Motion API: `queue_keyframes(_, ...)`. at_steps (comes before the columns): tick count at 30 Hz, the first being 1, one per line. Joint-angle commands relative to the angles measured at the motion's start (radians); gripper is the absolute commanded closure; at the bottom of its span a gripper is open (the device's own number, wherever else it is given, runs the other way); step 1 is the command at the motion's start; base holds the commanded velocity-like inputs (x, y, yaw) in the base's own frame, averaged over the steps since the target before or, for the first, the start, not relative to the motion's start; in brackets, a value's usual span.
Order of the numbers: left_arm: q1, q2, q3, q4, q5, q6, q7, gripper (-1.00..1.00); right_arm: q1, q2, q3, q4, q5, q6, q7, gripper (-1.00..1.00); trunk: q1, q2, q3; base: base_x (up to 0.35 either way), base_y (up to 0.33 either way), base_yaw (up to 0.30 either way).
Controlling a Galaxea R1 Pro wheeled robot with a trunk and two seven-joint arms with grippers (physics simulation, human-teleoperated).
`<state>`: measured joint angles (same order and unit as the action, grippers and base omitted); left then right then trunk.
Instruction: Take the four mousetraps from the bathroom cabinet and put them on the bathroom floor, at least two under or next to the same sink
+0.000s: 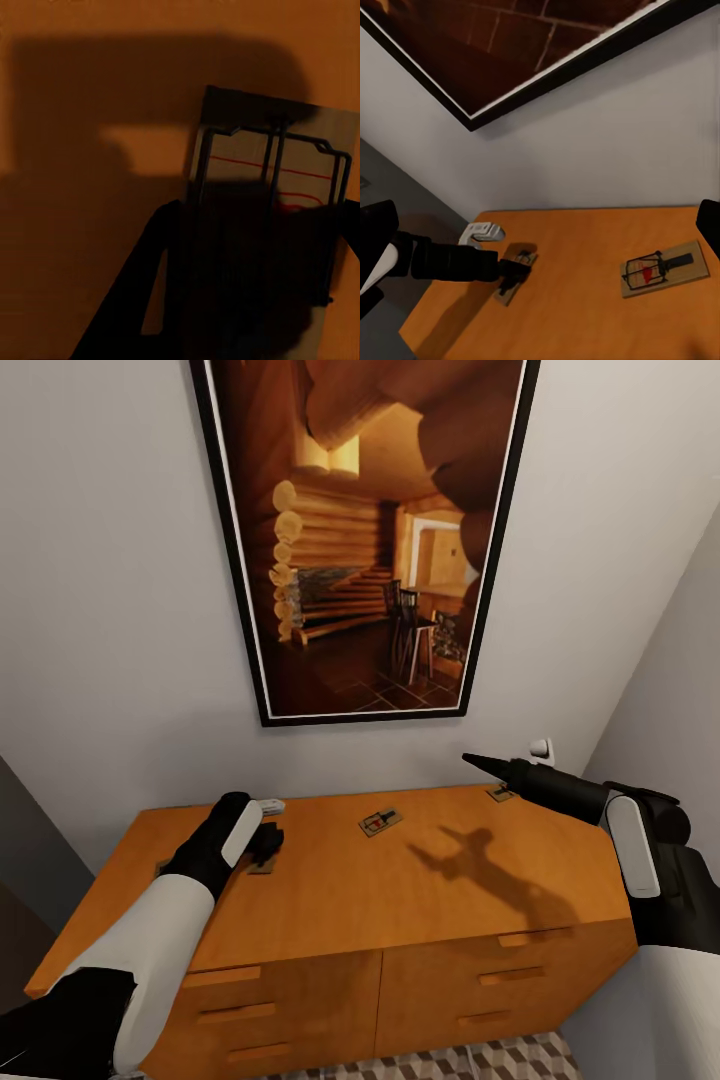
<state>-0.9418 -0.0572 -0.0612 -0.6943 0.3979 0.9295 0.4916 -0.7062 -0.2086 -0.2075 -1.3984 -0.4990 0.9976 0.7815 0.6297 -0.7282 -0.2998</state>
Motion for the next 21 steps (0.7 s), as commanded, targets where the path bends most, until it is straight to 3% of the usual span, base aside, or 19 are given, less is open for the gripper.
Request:
queue_keyframes(1,0.0,0.0,-0.002,0.062,0.027,-0.002,0.006,1.0,-0.001,0.0,-0.001,0.003,0.004,0.004,0.005,-1.0,0.0,-0.001,-0.002,0.0,0.0,0.0)
queue_keyframes(5,-0.001,-0.001,-0.002,0.019,0.027,0.008,0.011,1.0,-0.001,0.0,-0.001,0.01,0.004,0.004,0.005,-1.0,0.0,-0.001,-0.002,0.0,0.0,0.0)
queue_keyframes(12,-0.001,-0.013,-0.002,-0.236,0.029,0.085,0.015,1.0,-0.001,0.0,-0.001,0.019,0.004,0.003,-0.002,-1.0,0.0,-0.001,-0.002,0.0,0.0,0.0)
queue_keyframes(21,-0.004,-0.04,-0.002,-0.27,0.029,0.098,0.02,1.0,-0.001,0.0,-0.001,0.022,0.004,0.003,-0.007,-1.0,0.0,-0.001,-0.002,0.0,0.0,0.0)
